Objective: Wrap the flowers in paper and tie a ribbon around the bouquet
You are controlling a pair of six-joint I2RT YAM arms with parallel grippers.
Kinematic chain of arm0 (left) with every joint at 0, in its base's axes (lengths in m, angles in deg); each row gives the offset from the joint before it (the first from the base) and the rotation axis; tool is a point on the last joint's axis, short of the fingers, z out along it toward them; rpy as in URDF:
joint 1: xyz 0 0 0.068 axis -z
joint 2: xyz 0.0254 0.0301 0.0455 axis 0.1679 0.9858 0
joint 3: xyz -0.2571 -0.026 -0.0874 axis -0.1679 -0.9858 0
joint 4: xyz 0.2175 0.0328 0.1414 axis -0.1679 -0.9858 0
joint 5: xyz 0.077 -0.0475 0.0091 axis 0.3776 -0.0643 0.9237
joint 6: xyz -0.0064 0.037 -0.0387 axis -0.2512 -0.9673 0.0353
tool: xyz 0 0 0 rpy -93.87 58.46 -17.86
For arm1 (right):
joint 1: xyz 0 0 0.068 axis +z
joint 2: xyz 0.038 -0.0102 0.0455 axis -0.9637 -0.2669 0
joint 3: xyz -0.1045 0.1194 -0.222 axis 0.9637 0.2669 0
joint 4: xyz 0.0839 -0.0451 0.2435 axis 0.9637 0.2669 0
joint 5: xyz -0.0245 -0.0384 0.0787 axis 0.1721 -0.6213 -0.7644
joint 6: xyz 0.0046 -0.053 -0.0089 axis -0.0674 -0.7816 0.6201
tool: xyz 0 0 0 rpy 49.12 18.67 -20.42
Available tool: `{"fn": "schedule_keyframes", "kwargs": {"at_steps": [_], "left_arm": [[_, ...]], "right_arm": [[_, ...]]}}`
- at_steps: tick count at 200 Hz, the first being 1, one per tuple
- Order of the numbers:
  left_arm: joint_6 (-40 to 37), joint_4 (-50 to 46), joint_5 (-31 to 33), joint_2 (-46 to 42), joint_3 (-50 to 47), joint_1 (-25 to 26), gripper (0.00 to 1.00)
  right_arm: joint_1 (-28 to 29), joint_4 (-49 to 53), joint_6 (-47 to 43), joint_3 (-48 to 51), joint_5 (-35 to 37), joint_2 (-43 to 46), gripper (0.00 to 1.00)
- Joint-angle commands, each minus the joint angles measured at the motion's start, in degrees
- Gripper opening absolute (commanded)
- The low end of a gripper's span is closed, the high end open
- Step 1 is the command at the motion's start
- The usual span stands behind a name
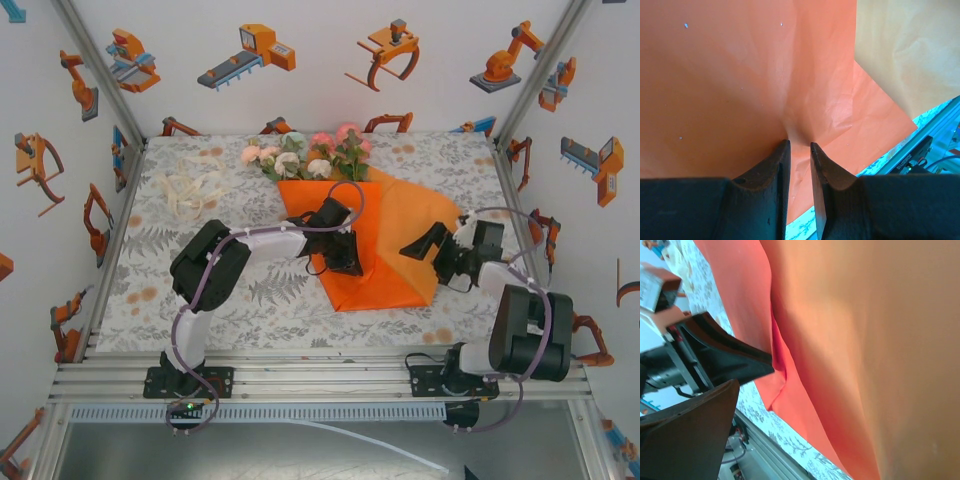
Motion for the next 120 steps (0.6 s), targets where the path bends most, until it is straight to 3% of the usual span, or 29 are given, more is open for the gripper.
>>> {"fn": "schedule_keyframes", "kwargs": {"at_steps": [1, 26, 56, 71, 89, 107, 120], "left_arm": [[0.5, 0.0, 0.0, -0.7, 0.3, -0.2, 0.28], [0.6, -0.2, 0.3, -1.0, 0.4, -0.2, 0.28], [0.6, -0.2, 0.3, -0.8, 0.6, -0.1, 0.28], [0.5, -0.5, 0.1, -0.3, 1.0, 0.0, 0.28], [0.1, -0.9, 0.4, 0.1, 1.0, 0.1, 0.28], [0.1, -1.2, 0.7, 1.0, 0.8, 0.2, 0.28], [0.3, -0.8, 0.3, 1.8, 0.6, 0.1, 0.28]], "right_arm": [[2.9, -3.6, 1.5, 3.4, -2.7, 1.3, 0.95], [4.9, -3.5, 3.3, 7.5, -2.7, 6.8, 0.95], [7.0, 3.6, 1.1, 9.3, 2.8, 13.7, 0.9], [8.0, 8.1, -0.7, 8.4, 6.2, 15.2, 0.82], [9.3, 14.0, -2.4, 6.0, 10.8, 16.3, 0.58], [14.2, 17.5, -3.6, 3.1, 15.3, 17.0, 0.48], [18.3, 21.1, -5.0, 0.9, 21.7, 16.5, 0.46]]}}
